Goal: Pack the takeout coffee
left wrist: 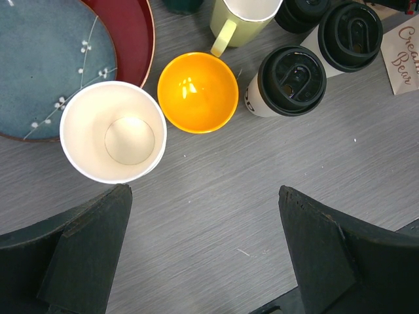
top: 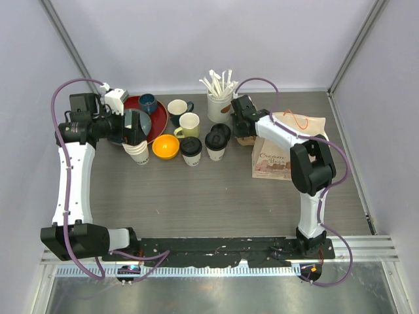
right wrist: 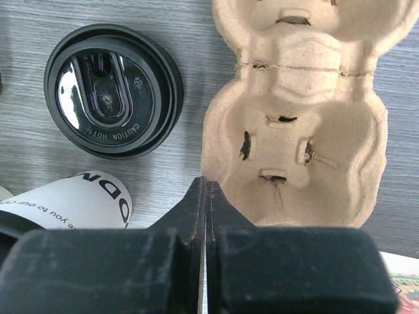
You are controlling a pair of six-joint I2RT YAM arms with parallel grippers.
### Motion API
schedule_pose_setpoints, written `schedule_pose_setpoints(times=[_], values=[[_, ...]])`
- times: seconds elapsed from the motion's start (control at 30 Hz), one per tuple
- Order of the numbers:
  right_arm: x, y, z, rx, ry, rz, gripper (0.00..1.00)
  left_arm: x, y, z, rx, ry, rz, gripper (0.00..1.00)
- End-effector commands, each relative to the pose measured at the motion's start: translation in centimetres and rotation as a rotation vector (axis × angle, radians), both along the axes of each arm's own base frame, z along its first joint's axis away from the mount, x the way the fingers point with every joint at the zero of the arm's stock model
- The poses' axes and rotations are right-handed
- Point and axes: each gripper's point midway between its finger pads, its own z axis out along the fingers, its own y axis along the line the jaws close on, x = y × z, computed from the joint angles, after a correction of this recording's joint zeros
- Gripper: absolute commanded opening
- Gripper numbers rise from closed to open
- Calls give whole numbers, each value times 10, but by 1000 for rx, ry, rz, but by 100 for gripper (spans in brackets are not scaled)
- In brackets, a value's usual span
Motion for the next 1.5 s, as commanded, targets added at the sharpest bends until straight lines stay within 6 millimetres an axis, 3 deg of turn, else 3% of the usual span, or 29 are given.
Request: schedule_pose_setpoints(times=[0.0, 0.5, 0.67, 1.07, 1.23, 1.33, 1.37, 1.4, 1.47], values=[[3, 1, 27, 10, -63, 0, 1, 1, -1, 12, 1, -63, -22, 98], [12, -8, 60, 0, -170, -13, 1, 1, -3, 12, -6, -58, -31, 98], [10, 3, 55, 72, -140, 25, 1, 2, -4, 12, -10, -58, -33, 98], [12, -8, 23, 5, -83, 11, 1, 0, -5, 12, -15, -57, -41, 98], [22, -12, 43, -38, -147, 69, 31, -1, -6, 13, -14, -61, -48, 98], [30, -17, 60, -4, -187, 199, 39, -2, -6, 14, -12, -66, -52, 98], [32, -19, 61, 26, -198, 214, 41, -2, -6, 15, -10, -68, -51, 98], [26, -6, 63, 77, -197, 349, 45, -2, -5, 15, -8, -70, -51, 98], [26, -13, 61, 75, -194, 407, 48, -2, -6, 15, -10, -70, -55, 98]])
